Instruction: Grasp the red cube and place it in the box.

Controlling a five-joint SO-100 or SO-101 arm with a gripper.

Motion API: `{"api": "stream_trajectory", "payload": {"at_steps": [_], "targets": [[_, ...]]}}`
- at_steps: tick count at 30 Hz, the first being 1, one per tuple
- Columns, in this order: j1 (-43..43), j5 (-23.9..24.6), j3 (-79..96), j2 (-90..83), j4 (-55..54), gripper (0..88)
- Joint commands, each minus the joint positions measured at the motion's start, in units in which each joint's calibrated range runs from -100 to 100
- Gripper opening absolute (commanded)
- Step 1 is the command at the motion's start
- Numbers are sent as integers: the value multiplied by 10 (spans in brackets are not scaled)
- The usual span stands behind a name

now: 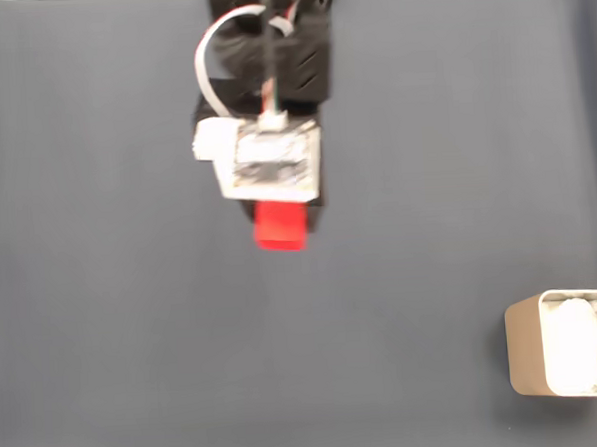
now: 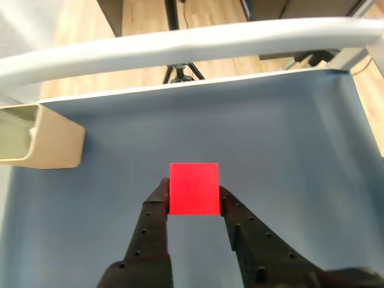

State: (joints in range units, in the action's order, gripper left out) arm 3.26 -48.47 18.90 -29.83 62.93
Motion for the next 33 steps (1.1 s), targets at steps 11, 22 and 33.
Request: {"api": "stream_trajectory", "payload": {"at_steps": [11, 22, 33], "targets": [[-147, -17, -199, 63, -8, 0], [-224, -24, -353, 210, -43, 0], [-256, -16, -560, 386, -60, 0]]}}
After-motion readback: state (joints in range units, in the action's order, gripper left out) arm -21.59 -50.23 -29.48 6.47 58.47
